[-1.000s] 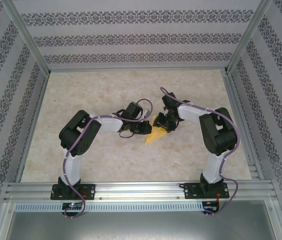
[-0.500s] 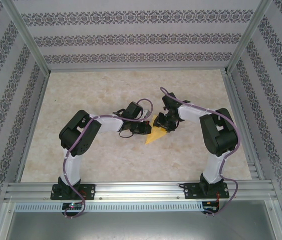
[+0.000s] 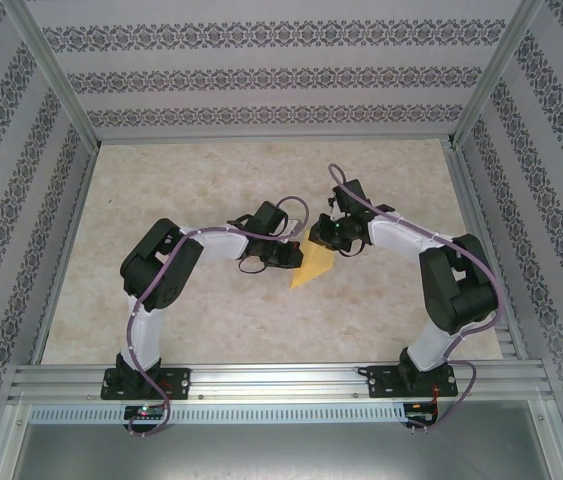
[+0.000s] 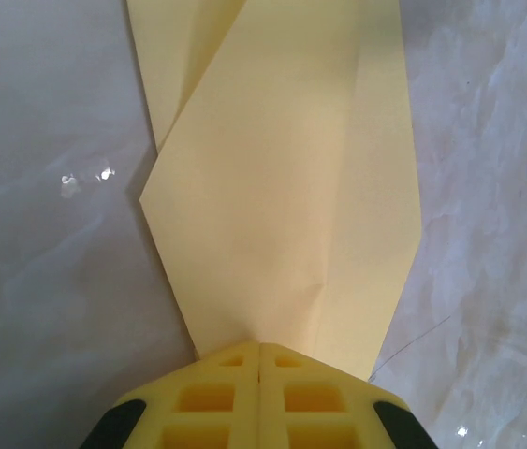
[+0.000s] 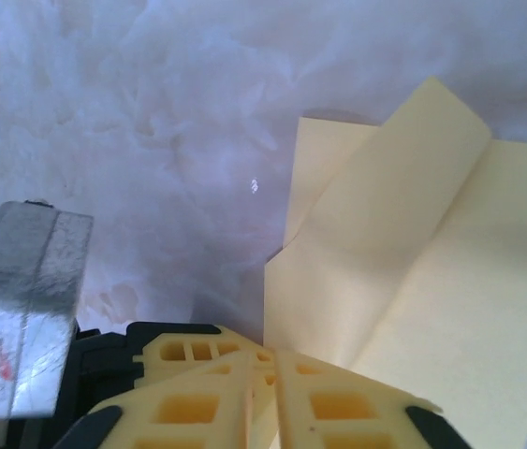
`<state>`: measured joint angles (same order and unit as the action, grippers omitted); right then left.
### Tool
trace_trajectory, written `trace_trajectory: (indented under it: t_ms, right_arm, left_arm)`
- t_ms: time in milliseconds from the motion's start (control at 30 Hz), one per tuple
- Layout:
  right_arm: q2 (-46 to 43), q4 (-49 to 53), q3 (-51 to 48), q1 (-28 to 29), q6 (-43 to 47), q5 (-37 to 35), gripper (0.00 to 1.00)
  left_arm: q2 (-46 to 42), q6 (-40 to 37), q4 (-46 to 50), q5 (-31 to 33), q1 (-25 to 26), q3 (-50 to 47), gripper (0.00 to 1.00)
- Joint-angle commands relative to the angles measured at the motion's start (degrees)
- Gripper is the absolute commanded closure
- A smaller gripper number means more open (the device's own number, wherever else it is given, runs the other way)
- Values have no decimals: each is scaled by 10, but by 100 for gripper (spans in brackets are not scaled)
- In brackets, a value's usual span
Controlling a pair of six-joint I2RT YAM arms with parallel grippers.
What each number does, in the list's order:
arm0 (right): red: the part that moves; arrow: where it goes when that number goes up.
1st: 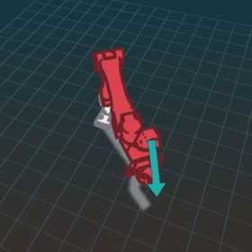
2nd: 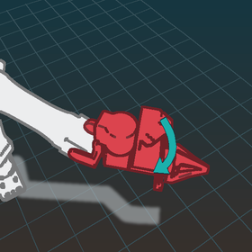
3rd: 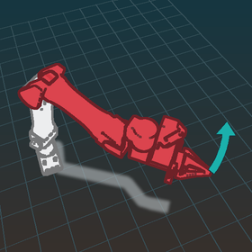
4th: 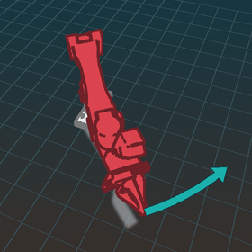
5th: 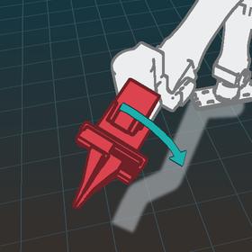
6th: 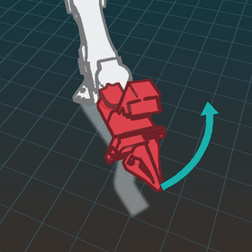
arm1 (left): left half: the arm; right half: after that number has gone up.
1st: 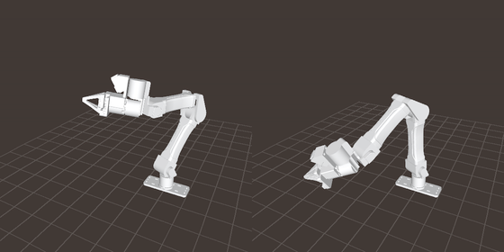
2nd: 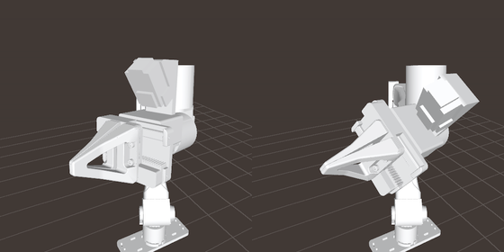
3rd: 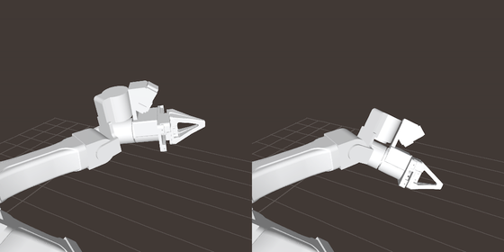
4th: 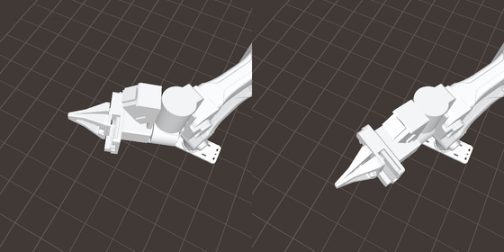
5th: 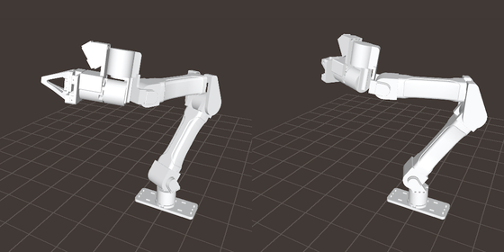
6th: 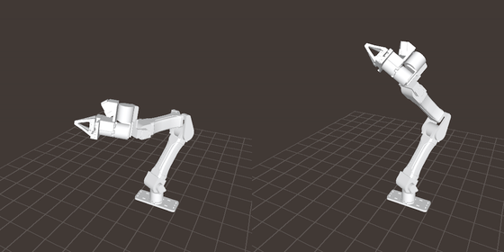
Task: Fold a paper plane with a square sheet of paper (pick it up from the middle)
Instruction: Fourth fold the wing at the center of the table.
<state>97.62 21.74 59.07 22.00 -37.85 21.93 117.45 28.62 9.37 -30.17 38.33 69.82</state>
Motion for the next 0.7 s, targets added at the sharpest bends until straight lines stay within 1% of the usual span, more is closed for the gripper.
trace_trajectory:
  t_ms: [0, 100, 300, 500, 667]
  right_arm:
    - [23, -48, -18, 0, -2, 32, 90]
    - [38, -63, -15, 1, -2, 50, 93]
    - [70, -57, -6, 3, 2, 57, 94]
    - [88, -31, -14, 2, 9, 30, 95]
    - [82, -15, -29, 1, 11, -3, 94]
  left_arm:
    - [29, -25, 66, 6, 3, -3, 100]
    - [29, -27, 68, 5, 3, -1, 100]
    - [28, -25, 67, 2, 3, 1, 100]
    - [22, -25, 70, 2, 3, 2, 99]
    - [19, -28, 73, 1, 3, 9, 98]
